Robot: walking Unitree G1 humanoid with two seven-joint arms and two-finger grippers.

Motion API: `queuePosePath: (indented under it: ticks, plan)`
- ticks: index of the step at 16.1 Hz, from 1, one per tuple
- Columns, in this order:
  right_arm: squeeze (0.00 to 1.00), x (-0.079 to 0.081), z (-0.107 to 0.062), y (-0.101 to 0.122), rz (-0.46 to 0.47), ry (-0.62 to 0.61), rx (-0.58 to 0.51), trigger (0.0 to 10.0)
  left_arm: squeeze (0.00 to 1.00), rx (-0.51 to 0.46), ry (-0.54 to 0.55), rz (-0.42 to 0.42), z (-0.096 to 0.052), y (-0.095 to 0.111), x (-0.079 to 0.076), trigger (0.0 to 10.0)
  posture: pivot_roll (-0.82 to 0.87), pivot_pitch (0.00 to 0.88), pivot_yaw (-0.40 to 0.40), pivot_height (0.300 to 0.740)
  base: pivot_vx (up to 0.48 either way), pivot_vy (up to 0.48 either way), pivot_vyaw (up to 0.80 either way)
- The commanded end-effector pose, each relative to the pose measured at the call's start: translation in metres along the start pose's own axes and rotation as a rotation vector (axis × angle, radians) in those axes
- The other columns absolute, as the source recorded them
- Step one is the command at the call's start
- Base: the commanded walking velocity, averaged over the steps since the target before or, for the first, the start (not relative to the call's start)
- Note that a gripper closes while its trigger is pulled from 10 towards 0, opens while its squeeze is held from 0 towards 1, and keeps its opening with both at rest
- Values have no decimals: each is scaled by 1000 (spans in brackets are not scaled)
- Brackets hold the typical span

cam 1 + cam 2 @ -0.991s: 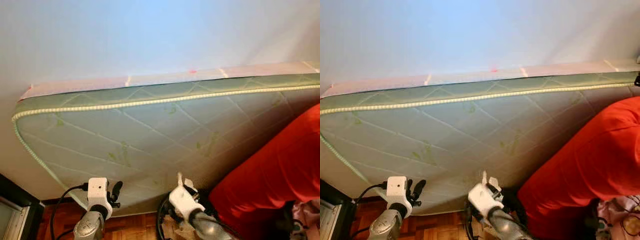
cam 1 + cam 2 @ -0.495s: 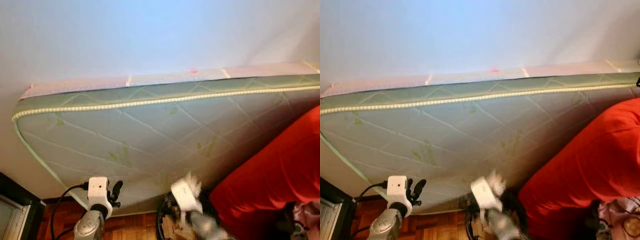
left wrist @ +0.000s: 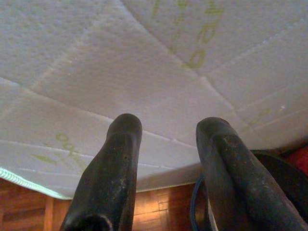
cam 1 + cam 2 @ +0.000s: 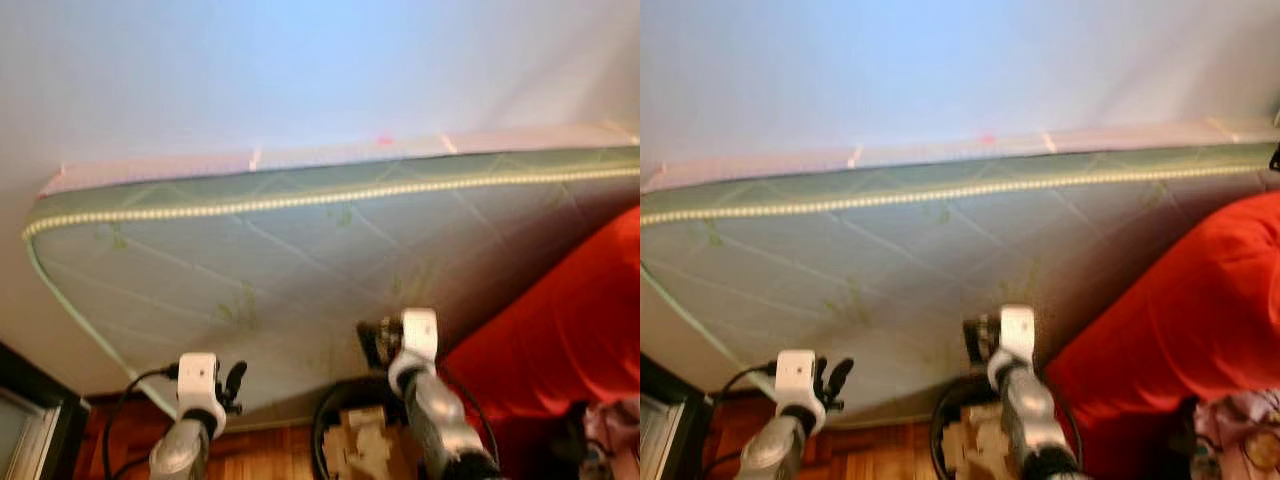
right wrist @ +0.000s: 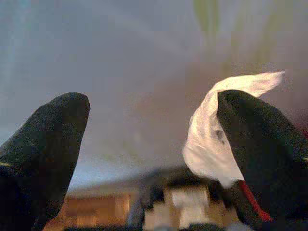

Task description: Clean up the room

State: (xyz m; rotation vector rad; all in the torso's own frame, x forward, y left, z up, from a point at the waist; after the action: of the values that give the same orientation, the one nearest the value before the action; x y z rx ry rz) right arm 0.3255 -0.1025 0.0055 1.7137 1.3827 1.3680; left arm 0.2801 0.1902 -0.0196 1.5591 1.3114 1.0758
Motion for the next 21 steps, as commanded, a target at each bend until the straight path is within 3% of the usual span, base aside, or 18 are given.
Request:
queuePosePath:
  ticks: [1,2,3,5,8,11,13,14,15,19,21]
  plan:
    - [0,-10,-4,-15,-22,-42,108,10000,0,16,2,0,-2,-5,0,10000,61,65,-29,740,0,0,0]
    - [0,-25,-14,-43,-151,-116,285,10000,0,17,-2,1,-2,-5,-1,10000,60,64,-29,740,0,0,0]
    - [0,-33,-23,-56,-176,-147,349,10000,0,17,-4,1,-2,-5,-2,10000,63,65,-29,740,0,0,0]
    - [0,-25,-33,-54,-89,-101,288,10000,0,15,-6,1,-2,-5,-2,10000,62,68,-27,740,0,0,0]
    - [0,-11,-36,-20,-23,-36,127,10000,0,16,-7,5,-2,-5,-2,10000,61,66,-25,740,0,0,0]
    - [0,10,-45,52,-33,56,-122,10000,0,10,-5,7,-1,-3,-2,10000,62,62,-28,740,0,0,0]
    - [0,13,-56,68,-23,64,-162,10000,0,8,-6,6,0,-2,-3,10000,61,62,-29,740,0,0,0]
    - [0,0,-15,11,-8,12,-27,10000,0,7,-7,5,0,-2,-4,10000,59,62,-30,740,0,0,0]
    - [0,-3,-12,-7,3,-3,20,10000,0,7,-7,5,0,-2,-4,10000,59,62,-30,740,0,0,0]
    - [0,-28,-22,-30,70,-126,115,10000,0,7,-10,9,-1,-2,-4,10000,58,66,-28,740,0,0,0]
    - [0,-33,-18,-35,75,-136,109,10000,0,8,-8,9,-1,-2,-3,10000,60,67,-26,740,0,0,0]
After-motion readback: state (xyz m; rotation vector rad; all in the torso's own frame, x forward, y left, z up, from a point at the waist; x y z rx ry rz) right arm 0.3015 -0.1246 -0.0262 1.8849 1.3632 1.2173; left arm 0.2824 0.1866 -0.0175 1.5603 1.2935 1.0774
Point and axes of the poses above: a point about 5 cm out from each wrist's last joint towards the gripper, its own z axis pointing out of the wrist towards the gripper, its own y axis along the axis of the wrist's last joint, x = y × z, the point moved 3 cm from there along z, pointing out of the wrist towards the gripper, and after that the axes turned 10 degrees about z, right-handed, at the moved point
